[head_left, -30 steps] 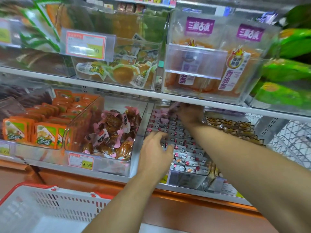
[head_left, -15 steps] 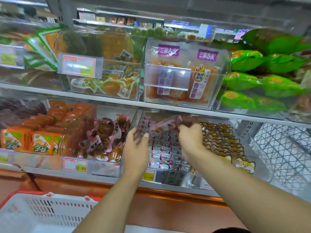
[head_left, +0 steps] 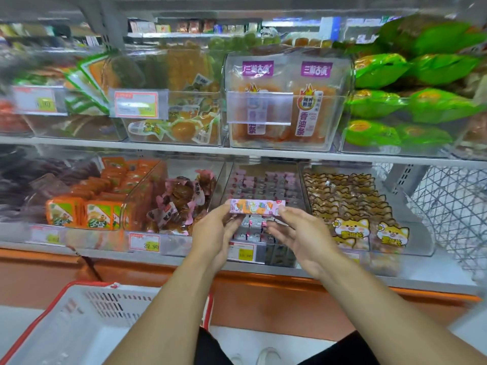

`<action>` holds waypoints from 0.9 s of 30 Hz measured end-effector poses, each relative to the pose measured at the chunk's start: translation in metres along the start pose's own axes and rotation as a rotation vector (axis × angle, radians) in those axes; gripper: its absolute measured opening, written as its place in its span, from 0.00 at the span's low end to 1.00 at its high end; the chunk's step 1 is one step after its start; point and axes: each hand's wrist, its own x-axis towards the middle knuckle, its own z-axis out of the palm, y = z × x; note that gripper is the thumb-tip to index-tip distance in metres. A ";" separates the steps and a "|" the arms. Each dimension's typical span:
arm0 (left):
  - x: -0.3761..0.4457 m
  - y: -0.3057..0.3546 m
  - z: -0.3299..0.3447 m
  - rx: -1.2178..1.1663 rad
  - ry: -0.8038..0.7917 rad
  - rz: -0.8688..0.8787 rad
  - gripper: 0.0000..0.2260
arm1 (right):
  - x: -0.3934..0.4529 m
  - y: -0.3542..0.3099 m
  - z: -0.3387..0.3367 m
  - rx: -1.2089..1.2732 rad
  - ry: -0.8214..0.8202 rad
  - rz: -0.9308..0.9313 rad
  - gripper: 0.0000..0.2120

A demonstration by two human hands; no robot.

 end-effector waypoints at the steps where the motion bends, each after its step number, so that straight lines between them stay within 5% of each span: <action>1: 0.001 0.000 0.000 -0.019 -0.003 -0.018 0.06 | 0.000 0.001 0.000 -0.006 0.005 -0.008 0.08; 27: 0.011 -0.008 0.001 0.035 0.000 0.023 0.08 | 0.012 0.003 -0.012 -0.108 0.066 -0.171 0.04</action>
